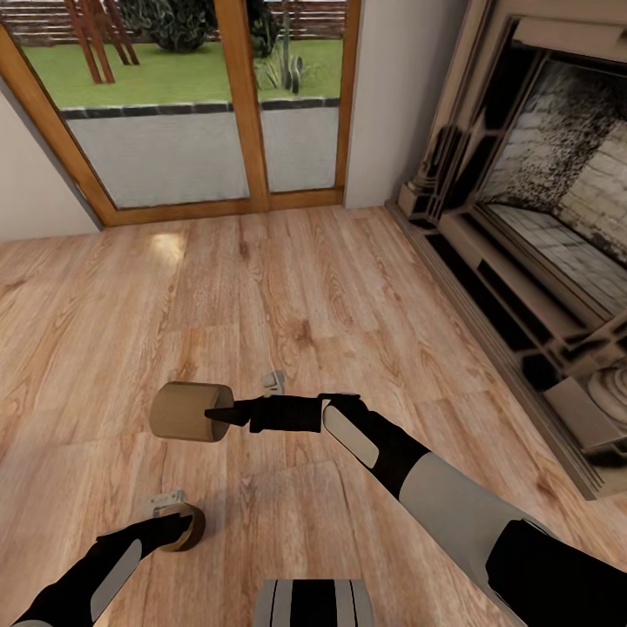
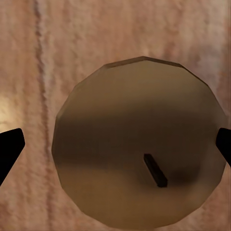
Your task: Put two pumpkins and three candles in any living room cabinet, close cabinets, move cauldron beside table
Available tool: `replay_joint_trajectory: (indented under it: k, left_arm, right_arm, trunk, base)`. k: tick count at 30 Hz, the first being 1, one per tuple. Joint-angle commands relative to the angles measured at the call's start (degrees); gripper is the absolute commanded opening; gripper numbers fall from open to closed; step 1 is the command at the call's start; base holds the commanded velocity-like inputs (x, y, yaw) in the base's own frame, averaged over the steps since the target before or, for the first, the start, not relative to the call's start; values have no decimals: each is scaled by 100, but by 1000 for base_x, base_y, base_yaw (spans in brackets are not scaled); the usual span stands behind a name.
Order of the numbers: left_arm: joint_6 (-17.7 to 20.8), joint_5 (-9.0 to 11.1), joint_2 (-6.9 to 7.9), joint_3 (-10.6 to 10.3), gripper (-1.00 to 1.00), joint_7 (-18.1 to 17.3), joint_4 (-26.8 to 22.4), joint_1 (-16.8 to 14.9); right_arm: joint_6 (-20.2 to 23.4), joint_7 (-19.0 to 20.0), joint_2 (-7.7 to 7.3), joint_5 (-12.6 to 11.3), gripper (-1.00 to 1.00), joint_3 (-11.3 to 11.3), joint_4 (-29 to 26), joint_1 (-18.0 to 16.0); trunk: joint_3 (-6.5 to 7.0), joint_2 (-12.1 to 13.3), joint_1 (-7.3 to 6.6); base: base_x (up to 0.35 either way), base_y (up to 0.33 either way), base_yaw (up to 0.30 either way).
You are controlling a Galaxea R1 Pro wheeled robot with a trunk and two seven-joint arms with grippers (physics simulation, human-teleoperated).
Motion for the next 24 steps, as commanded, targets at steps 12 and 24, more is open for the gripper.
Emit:
replay_joint_trajectory:
  k: [12, 24]
  left_arm:
    - [19, 27, 16, -29, 100, 21, -4, 2]
    - [19, 24, 16, -20, 100, 20, -30, 2]
  right_arm:
    - [51, -3, -1, -66, -100, 10, 3, -5]
    - [51, -22, -1, -66, -100, 13, 5, -5]
  trunk:
    - [-4, -1, 0]
    - [-4, -1, 0]
  base:
    - [0, 0, 0]
    - [0, 0, 0]
